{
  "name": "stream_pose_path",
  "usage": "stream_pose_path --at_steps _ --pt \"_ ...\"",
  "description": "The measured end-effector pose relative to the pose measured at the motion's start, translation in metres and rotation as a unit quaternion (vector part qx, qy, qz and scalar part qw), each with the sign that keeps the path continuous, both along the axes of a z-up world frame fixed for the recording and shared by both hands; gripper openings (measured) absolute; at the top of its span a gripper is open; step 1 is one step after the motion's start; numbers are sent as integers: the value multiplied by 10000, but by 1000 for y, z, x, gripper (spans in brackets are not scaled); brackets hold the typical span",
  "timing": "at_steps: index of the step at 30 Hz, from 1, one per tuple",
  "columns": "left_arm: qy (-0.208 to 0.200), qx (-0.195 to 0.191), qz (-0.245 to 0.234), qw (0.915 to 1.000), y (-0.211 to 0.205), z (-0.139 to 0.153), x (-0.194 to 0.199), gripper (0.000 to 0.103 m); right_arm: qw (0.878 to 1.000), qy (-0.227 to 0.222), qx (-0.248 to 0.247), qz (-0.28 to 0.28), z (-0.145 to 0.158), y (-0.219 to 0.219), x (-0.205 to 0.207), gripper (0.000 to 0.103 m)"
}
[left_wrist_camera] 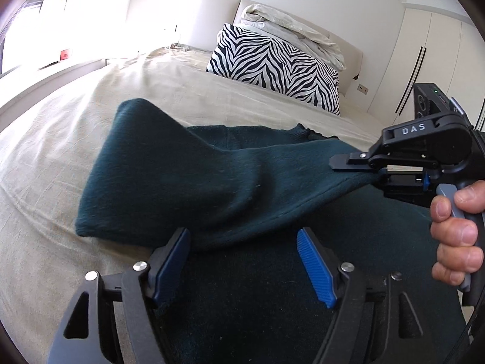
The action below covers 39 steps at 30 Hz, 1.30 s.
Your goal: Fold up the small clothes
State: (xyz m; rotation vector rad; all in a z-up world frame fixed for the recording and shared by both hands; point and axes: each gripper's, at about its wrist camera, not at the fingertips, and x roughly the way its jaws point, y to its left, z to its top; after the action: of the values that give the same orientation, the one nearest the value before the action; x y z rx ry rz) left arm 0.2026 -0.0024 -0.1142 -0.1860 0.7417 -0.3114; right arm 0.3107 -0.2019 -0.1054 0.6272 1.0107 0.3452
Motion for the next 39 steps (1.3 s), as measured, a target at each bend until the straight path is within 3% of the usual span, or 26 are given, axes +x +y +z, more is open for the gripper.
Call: stream_pose_path --at_steps 6,12,13,20,25,28,32,35,39 --pt "196 -631 264 9975 24 -7 6 78 9957 -201 -349 -829 24 -83 -12 7" --pt "174 -669 300 9972 26 -8 6 76 9887 128 -363 -1448 -8 -154 -30 7" --pt "173 -679 302 9971 26 -8 6 77 9884 156 -316 -1481 -28 -167 -38 7" --pt "278 -969 357 9943 34 -3 9 71 9868 257 -117 -1592 -63 -178 -38 7" --pt "239 -1436 602 9875 60 23 21 71 9876 177 14 -1559 -63 -182 -44 8" --pt "256 -1583 491 9858 66 39 43 71 9875 184 155 -1559 -67 -188 -49 8" --pt "595 -1763 -2 9825 57 39 91 69 9860 217 455 -1587 -72 -194 -51 9" --pt "1044 -1746 -261 9787 47 27 125 56 9822 314 693 -1717 -74 -202 -55 10" --pt "1354 -1758 -491 9738 36 9 154 51 9761 274 393 -2121 -61 -213 -72 15"
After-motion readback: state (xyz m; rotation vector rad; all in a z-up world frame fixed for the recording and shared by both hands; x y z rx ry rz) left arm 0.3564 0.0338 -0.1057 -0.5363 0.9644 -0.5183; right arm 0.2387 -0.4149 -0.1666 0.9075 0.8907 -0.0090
